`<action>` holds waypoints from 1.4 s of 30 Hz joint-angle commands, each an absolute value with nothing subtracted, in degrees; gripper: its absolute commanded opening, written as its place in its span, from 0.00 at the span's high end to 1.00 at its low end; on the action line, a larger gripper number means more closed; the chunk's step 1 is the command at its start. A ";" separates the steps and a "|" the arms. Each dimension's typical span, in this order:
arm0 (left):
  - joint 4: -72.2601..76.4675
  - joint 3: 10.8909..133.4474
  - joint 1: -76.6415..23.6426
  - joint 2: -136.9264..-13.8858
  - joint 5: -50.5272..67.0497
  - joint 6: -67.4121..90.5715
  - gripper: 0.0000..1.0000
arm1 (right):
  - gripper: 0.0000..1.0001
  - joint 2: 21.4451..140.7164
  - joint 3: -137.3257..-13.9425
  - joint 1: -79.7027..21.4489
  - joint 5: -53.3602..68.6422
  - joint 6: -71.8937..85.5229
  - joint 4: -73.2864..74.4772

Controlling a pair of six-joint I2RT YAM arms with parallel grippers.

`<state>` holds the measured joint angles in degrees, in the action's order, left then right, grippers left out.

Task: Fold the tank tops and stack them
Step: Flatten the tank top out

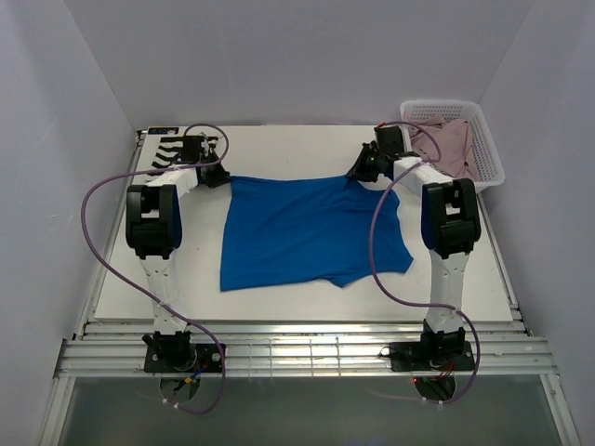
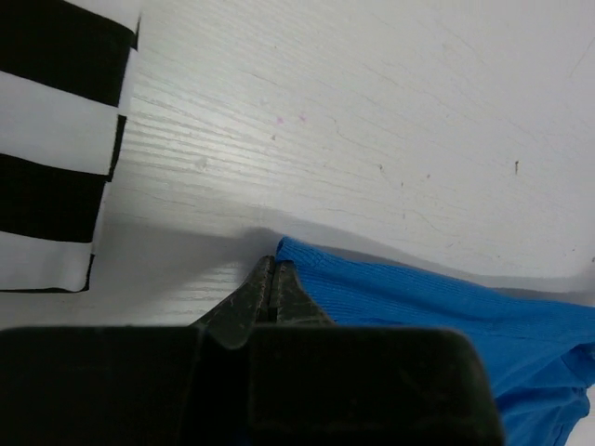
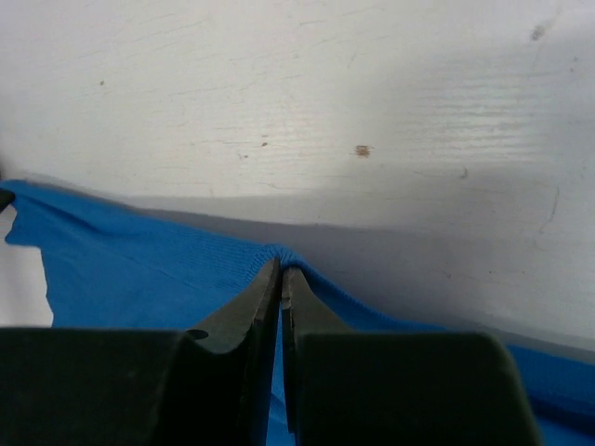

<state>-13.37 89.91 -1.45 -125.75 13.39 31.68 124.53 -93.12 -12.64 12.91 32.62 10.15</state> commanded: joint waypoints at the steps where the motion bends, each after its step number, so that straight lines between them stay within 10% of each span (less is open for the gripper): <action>1: -9.76 89.38 -0.44 -119.97 13.80 32.43 1.00 | 0.92 121.02 -95.71 -11.87 21.17 28.04 4.93; 12: -8.26 91.48 -0.35 -123.30 14.32 33.49 1.00 | 0.92 125.85 -100.55 -11.51 17.25 27.69 0.81; 16: -9.58 95.44 -0.35 -126.55 16.43 34.54 1.00 | 0.77 130.15 -105.19 -11.60 15.47 25.14 -0.72; 20: -10.28 97.29 -0.35 -125.78 17.49 34.72 0.38 | 0.39 132.89 -112.93 -12.04 15.12 21.28 6.75; 27: -9.67 94.40 -0.70 -118.15 19.95 34.63 0.03 | 0.22 119.02 -101.80 -15.64 9.51 15.39 7.91; 29: -9.67 91.78 -1.23 -116.03 19.95 34.63 0.02 | 0.00 112.98 -94.60 -16.78 7.57 14.77 7.65; 42: -15.10 58.12 -8.87 -85.72 15.74 43.58 0.02 | 0.10 86.06 -56.11 -18.10 8.69 17.49 8.26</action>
<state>-11.40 63.61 -7.18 -93.30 18.02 39.42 90.17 -61.21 -17.82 7.07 17.63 7.31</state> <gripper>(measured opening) 0.978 0.900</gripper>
